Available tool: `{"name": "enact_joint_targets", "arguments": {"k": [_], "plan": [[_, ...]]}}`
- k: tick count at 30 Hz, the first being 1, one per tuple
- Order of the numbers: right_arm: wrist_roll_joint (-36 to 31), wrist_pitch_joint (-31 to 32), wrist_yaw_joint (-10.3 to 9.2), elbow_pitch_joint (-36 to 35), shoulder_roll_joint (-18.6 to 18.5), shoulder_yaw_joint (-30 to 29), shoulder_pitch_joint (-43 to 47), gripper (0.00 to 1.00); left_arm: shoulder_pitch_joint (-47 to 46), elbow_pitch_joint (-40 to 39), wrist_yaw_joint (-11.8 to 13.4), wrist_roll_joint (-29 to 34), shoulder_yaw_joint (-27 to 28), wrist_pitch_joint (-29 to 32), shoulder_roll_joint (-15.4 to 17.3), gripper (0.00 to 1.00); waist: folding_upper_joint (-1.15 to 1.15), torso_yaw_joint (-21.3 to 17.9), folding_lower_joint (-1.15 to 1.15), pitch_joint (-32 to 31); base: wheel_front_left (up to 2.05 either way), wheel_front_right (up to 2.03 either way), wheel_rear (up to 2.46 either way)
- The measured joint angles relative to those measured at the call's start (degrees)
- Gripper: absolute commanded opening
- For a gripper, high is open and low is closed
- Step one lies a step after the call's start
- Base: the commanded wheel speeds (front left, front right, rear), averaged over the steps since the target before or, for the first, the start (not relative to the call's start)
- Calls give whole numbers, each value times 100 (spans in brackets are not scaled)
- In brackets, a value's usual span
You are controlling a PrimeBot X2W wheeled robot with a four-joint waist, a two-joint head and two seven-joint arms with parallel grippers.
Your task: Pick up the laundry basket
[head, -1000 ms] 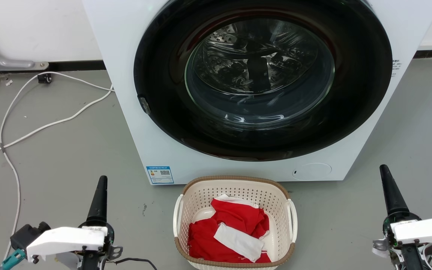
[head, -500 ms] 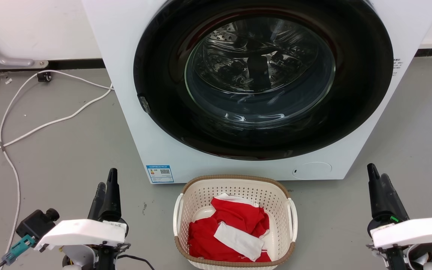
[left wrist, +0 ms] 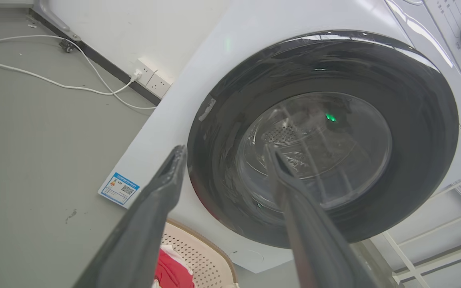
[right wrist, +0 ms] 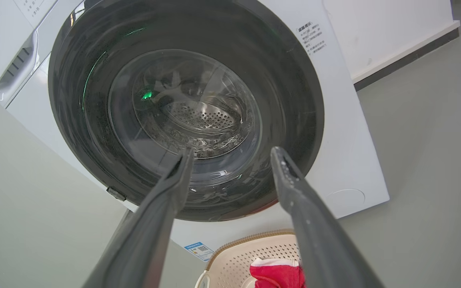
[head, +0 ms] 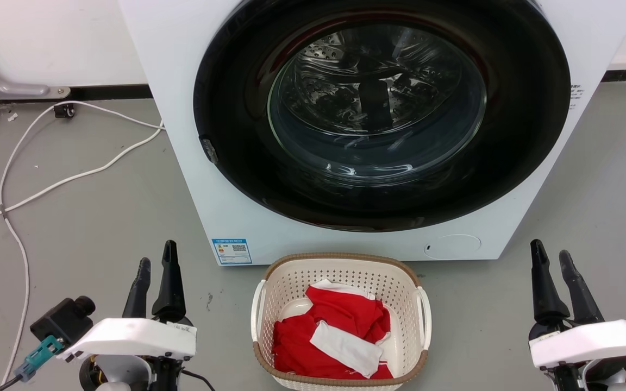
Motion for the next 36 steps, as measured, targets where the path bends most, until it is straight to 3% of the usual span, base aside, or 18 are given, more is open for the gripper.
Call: {"name": "enact_joint_targets", "arguments": {"k": [36], "plan": [[-2291,-545,0,-349,-4,58,187,100,121,-276,168,2205,-248,-530,11,100,0,17,0,76,0,0,0]]}}
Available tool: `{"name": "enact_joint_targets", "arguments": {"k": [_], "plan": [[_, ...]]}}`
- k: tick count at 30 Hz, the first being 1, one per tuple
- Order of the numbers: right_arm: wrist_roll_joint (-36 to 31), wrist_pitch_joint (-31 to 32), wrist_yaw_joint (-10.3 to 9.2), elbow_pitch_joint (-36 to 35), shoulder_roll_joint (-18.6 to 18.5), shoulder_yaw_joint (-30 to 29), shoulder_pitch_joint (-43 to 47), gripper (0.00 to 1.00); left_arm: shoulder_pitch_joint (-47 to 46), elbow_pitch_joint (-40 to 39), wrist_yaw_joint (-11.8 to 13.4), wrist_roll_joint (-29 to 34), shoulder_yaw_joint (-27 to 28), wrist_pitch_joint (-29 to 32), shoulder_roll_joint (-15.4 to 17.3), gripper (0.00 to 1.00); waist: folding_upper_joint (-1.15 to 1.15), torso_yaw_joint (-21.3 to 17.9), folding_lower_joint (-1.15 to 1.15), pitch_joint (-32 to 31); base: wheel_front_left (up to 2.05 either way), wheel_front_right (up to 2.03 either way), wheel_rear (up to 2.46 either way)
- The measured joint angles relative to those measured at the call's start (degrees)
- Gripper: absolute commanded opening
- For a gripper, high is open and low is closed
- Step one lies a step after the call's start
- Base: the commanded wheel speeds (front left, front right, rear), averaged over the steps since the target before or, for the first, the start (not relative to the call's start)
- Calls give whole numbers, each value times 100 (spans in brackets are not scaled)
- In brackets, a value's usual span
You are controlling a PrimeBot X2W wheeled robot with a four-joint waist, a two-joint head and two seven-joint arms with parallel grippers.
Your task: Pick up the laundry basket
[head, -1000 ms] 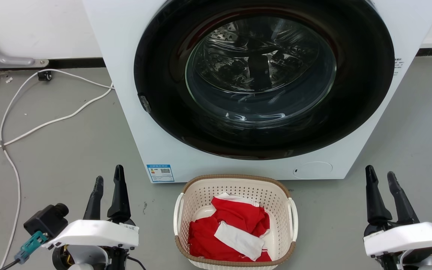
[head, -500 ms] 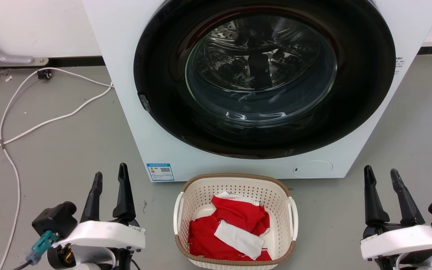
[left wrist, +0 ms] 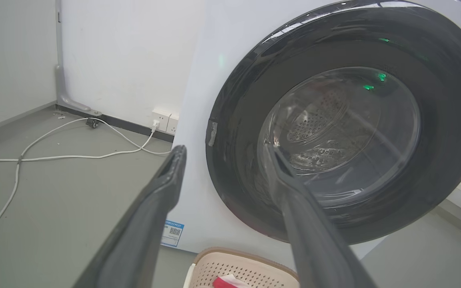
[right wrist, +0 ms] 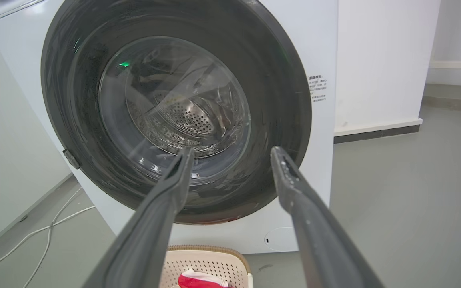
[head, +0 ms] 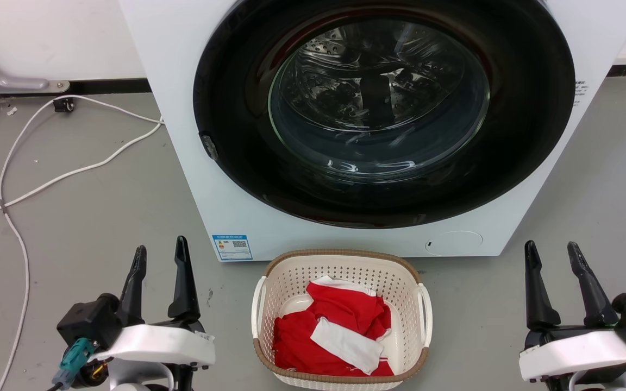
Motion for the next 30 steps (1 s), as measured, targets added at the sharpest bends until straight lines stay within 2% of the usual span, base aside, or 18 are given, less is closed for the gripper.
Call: {"name": "enact_joint_targets", "arguments": {"k": [30], "plan": [[-1399,-327,1,-263,-4,42,71,100,87,-141,127,1338,-119,-331,5,100,0,12,0,85,0,0,0]]}}
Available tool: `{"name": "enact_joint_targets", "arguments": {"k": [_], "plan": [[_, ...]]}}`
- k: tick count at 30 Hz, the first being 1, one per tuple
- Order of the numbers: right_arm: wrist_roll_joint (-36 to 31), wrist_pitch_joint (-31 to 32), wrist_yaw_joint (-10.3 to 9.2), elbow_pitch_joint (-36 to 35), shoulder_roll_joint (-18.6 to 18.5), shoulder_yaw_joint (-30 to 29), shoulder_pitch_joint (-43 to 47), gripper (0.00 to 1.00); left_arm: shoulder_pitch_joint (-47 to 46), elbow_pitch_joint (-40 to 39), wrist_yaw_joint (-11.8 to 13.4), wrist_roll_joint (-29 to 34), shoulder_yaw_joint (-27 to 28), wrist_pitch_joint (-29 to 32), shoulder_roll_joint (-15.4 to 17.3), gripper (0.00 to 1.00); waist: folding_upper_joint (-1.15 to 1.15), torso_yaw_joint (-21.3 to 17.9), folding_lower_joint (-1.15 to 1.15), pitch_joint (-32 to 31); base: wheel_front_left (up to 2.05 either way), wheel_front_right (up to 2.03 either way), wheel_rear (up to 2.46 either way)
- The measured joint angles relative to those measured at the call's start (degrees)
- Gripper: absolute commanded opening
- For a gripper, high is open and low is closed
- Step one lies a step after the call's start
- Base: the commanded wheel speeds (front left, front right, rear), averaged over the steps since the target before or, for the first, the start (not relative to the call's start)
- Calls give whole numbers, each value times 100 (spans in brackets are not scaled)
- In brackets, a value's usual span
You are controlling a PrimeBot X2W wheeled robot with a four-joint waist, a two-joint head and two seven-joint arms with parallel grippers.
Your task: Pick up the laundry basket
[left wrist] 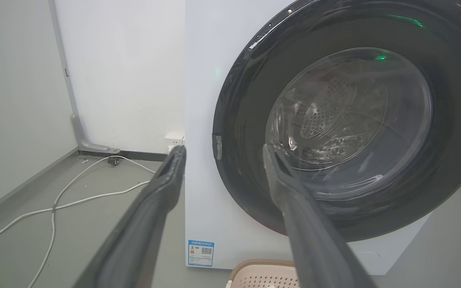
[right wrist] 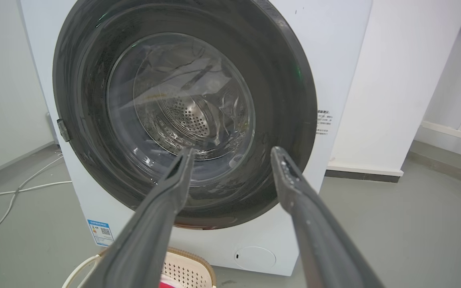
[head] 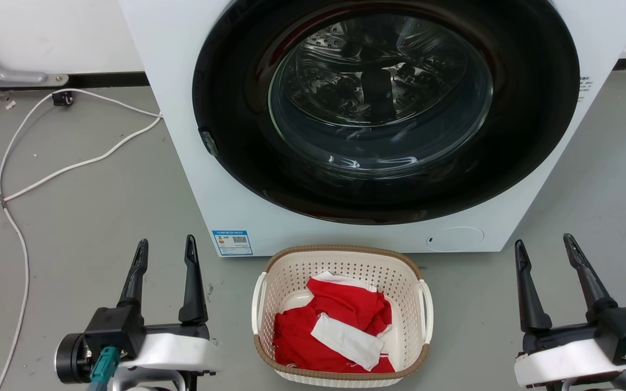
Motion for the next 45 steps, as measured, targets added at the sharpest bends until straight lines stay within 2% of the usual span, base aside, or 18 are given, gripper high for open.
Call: {"name": "enact_joint_targets", "arguments": {"k": [6,32,39,45], "plan": [[-247,-60,0,-38,-1,3,28,100,20,-19,9,224,-24,-55,1,100,0,8,0,13,0,0,0],[-183,-68,0,-29,-2,-12,4,100,16,85,22,216,-9,-67,1,100,0,-5,0,165,0,0,0],[-297,-70,0,81,-3,25,-312,100,-324,469,-78,219,48,-68,2,100,0,-20,0,480,0,0,0],[-397,-70,1,563,-5,132,-777,100,-854,1031,-234,240,109,-68,3,100,0,-47,0,932,0,0,0]]}}
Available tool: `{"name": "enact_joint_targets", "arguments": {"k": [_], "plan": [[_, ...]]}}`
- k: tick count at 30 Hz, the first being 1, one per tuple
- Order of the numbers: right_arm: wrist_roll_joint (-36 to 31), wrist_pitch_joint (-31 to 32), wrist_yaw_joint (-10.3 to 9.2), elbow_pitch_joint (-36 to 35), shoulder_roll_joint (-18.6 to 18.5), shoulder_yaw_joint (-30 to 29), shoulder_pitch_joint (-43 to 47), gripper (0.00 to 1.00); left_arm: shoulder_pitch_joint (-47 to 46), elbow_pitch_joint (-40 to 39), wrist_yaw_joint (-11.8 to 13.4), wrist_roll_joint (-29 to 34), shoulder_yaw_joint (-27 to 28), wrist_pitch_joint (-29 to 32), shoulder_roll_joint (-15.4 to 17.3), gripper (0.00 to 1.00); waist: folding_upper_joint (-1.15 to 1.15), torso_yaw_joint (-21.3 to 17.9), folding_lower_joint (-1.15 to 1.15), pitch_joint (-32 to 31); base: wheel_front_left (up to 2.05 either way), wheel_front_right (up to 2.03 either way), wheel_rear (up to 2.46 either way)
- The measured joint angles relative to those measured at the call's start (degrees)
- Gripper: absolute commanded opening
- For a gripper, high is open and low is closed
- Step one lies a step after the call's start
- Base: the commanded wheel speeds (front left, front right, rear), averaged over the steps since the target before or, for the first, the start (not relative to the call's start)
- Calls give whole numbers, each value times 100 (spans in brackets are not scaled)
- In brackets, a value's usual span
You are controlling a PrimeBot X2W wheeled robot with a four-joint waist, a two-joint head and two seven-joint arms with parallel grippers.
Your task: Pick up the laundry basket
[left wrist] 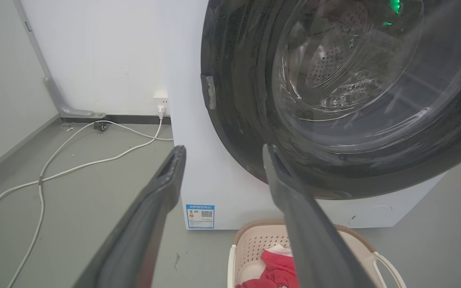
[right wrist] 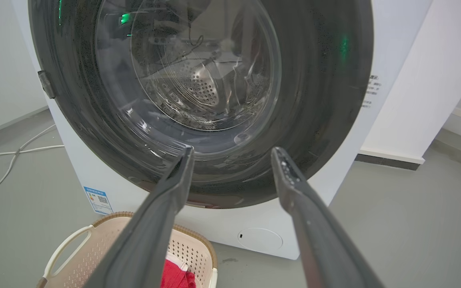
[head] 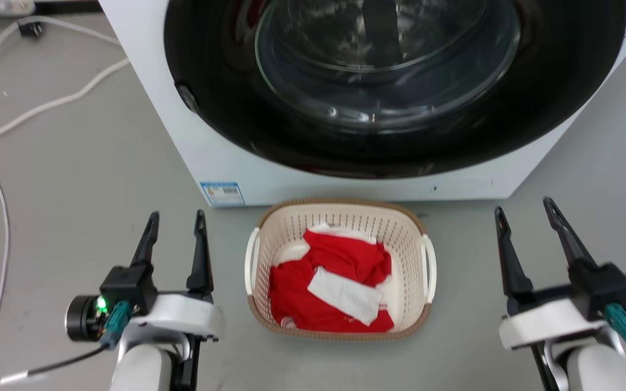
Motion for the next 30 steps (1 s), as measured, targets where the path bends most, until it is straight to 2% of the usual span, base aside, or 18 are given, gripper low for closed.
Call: {"name": "enact_joint_targets", "arguments": {"k": [9,16,30], "plan": [[-261,0,0,921,-5,255,-937,100,-948,1070,-337,270,145,0,10,100,0,-81,1,846,0,0,0],[-420,0,0,1380,-4,344,-1632,100,-1780,1751,-526,387,186,0,180,100,0,-162,1,1553,0,0,0],[-568,-1,1,2747,-5,590,-2876,100,-3281,3341,-683,523,-78,0,406,100,0,-292,1,2824,0,0,0]]}}
